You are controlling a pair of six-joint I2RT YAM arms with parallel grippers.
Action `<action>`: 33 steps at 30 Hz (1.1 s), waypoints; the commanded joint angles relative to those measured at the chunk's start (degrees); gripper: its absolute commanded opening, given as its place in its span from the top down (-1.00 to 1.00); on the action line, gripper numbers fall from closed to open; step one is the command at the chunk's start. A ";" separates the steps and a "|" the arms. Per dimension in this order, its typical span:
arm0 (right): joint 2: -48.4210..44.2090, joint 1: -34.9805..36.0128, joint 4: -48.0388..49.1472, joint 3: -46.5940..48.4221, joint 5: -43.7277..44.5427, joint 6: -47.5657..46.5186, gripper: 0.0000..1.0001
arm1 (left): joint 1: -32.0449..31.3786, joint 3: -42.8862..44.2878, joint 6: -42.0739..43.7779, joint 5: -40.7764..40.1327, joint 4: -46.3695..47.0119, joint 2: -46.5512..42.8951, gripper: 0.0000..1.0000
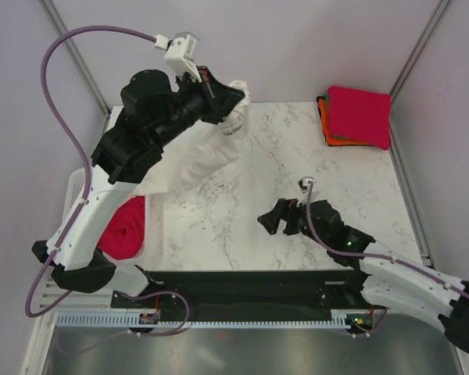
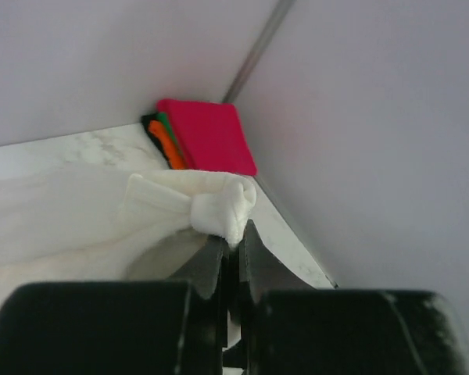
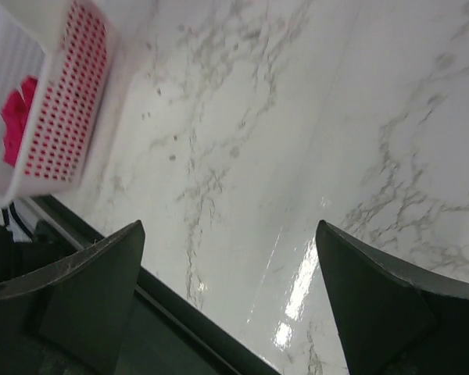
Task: Fold and stack the t-shirts
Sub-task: Move the tshirt to the center of the board, then flatten the tshirt out
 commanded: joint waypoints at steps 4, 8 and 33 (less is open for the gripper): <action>-18.90 -2.06 -20.03 11.38 19.62 -2.23 -0.96 | -5.86 -2.61 7.06 7.76 5.72 -4.51 0.96; -23.05 -2.06 -32.70 21.33 30.81 -1.89 -0.96 | -6.04 -15.89 3.38 10.31 7.49 -8.55 0.90; -5.31 -2.06 -37.65 13.70 19.39 11.65 -0.96 | -0.32 -74.11 -18.27 -2.27 1.42 -33.82 -0.41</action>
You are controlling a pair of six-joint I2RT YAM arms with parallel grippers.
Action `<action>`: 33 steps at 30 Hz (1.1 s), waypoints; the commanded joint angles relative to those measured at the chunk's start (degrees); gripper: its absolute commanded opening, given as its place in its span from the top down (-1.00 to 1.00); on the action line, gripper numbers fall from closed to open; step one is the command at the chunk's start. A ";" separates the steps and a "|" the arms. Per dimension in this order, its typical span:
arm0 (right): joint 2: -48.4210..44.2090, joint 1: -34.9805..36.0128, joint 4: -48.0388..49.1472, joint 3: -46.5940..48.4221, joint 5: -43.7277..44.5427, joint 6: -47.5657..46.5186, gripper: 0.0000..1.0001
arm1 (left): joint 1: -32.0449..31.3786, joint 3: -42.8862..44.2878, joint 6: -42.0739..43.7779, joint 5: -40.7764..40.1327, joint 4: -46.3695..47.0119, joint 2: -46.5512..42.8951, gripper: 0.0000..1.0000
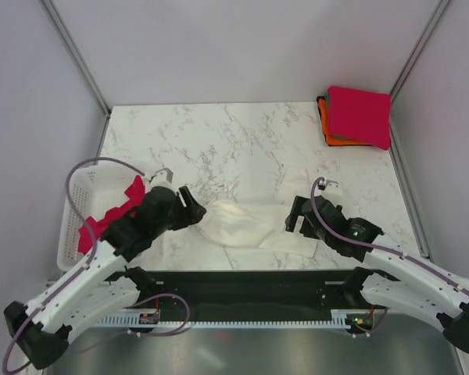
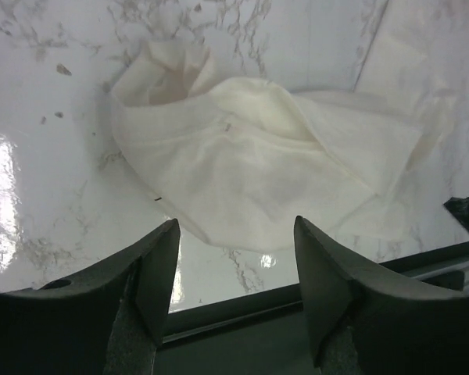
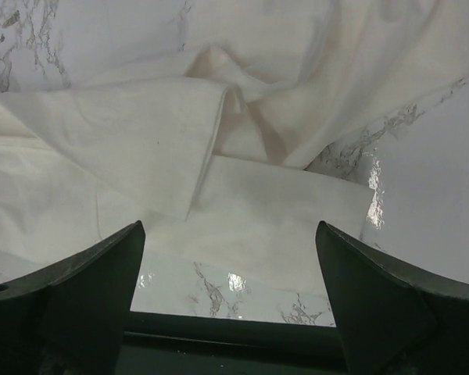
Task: Fold and stack the t-shirts
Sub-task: Flatten the tshirt out
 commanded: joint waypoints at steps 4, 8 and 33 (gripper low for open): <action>-1.86 -0.64 3.90 0.54 3.97 0.26 -0.96 | -6.22 7.13 4.02 11.32 7.20 21.31 -0.26; -2.65 -3.71 -1.89 0.62 6.17 3.85 -0.96 | -14.57 16.00 8.84 10.01 9.93 33.00 -0.25; -26.21 -4.34 -12.10 -0.43 9.34 9.31 -0.96 | -27.68 44.23 20.11 0.35 4.40 72.13 -0.12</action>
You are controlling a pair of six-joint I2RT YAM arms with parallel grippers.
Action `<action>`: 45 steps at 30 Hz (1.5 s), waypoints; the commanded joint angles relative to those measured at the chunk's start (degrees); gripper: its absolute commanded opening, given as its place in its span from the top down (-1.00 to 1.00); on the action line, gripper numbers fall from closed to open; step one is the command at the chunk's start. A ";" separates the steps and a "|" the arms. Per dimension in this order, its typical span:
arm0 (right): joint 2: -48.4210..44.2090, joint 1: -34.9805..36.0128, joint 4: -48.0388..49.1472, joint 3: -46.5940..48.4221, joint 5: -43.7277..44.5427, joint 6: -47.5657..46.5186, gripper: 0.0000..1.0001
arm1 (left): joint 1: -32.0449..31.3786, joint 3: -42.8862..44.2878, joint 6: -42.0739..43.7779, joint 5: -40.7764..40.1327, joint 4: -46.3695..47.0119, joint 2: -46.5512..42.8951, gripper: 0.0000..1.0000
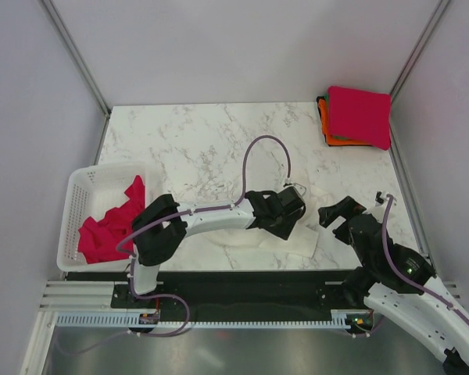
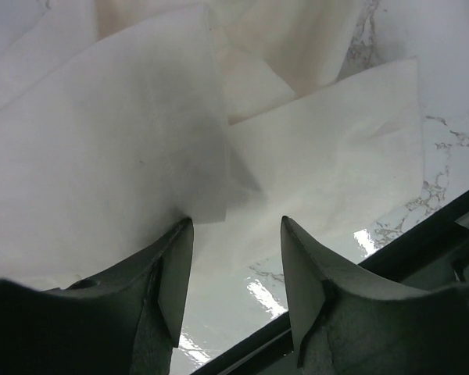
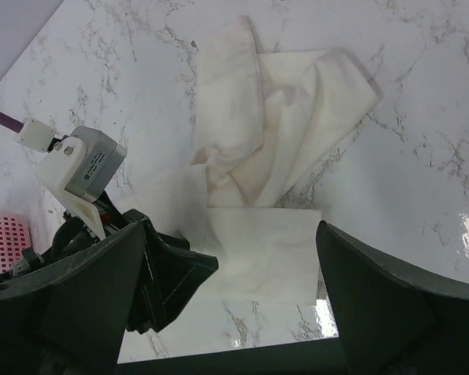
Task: Fold and stack the t-shirts
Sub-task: Flatten the tshirt out
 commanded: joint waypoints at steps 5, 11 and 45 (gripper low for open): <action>-0.51 0.06 -0.60 -1.46 -2.47 0.88 -0.96 | -0.58 4.55 3.59 -10.78 -4.23 1.30 -0.12; -0.69 -0.03 -0.16 -2.52 -3.44 0.97 -0.96 | -2.07 7.62 7.45 -16.68 -7.48 4.98 -0.13; -0.07 -0.03 -0.07 -4.28 -5.55 1.05 -0.96 | -2.07 13.86 11.85 -21.16 -12.58 3.94 0.96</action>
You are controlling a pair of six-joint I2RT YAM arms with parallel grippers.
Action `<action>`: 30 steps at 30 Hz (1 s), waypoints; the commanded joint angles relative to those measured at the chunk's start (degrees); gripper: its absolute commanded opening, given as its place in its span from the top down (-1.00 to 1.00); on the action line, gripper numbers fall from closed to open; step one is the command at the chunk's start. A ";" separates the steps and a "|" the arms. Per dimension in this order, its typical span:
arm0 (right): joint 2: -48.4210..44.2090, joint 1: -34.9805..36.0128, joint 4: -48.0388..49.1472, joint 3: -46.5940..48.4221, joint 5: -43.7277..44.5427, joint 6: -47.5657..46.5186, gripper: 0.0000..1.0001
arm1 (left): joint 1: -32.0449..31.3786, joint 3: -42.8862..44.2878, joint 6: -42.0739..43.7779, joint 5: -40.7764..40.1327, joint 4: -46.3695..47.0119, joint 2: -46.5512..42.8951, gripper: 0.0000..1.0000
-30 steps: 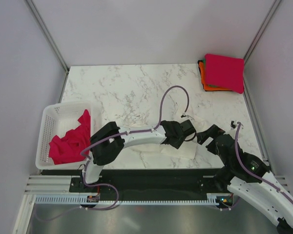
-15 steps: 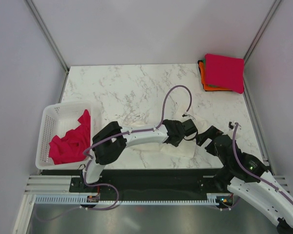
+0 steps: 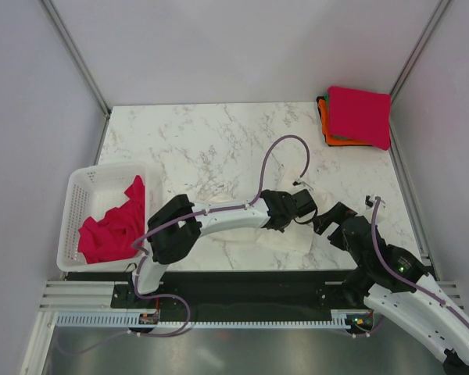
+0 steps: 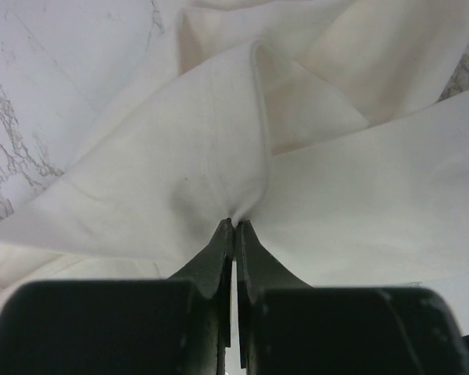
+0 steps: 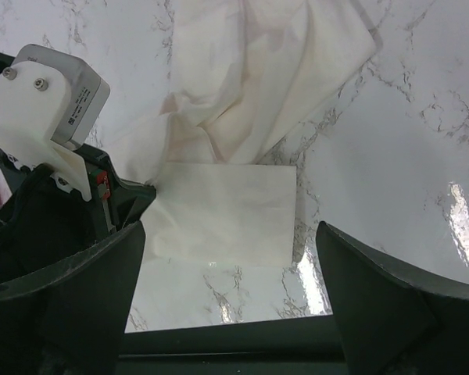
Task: Fold and stack the t-shirts
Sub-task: Flatten the tshirt out
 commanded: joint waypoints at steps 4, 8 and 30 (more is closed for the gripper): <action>4.11 -0.03 1.20 2.24 0.20 0.47 -0.96 | -0.11 5.64 1.78 -6.22 -5.29 -8.35 0.96; 12.61 -0.03 3.65 8.39 1.43 -2.69 -0.96 | 0.60 5.30 0.63 -8.25 -8.20 -15.38 0.96; 86.53 -20.51 9.11 59.37 -20.19 -30.47 -0.94 | 1.39 -36.80 -22.83 0.35 -13.12 -52.48 0.96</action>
